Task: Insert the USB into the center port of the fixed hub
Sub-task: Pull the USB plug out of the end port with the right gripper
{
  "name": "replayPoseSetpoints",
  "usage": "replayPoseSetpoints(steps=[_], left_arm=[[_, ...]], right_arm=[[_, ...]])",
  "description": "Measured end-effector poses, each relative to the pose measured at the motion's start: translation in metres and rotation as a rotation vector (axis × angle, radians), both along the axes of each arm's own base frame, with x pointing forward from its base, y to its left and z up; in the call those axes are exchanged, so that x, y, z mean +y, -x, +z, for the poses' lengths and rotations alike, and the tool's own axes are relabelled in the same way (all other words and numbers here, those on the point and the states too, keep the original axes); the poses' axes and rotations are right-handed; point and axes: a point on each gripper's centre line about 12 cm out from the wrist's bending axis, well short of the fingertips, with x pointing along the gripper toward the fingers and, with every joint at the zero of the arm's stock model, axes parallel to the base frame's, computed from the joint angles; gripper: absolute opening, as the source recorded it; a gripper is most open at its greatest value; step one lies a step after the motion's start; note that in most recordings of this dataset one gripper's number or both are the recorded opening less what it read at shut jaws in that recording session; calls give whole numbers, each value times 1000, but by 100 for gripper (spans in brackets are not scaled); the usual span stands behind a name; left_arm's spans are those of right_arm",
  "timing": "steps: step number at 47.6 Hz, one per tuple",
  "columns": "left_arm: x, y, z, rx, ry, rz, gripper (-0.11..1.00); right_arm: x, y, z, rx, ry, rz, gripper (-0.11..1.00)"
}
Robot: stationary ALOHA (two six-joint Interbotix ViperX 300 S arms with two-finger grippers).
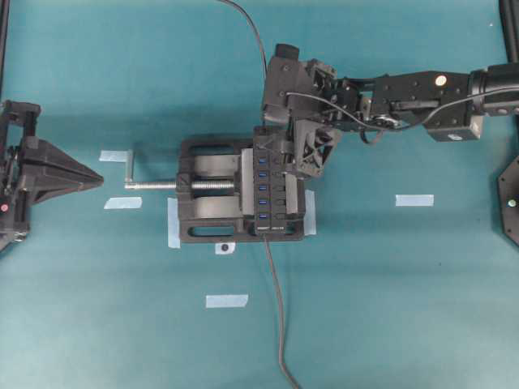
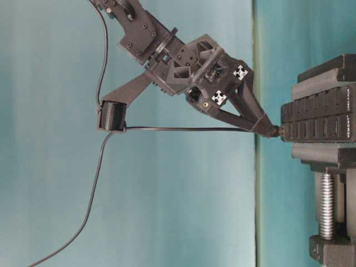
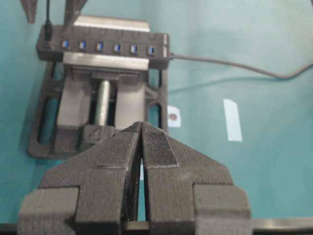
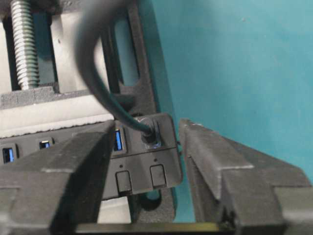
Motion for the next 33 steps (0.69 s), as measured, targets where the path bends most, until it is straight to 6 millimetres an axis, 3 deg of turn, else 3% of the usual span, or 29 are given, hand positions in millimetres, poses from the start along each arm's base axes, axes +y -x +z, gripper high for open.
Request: replayPoseSetpoints(steps=[22, 33], left_arm=[[0, 0, 0, 0, 0, 0, 2], [0, 0, 0, 0, 0, 0, 2]], right_arm=[[0, -2, 0, -17, 3, 0, 14], [-1, -3, 1, -26, 5, 1, 10]])
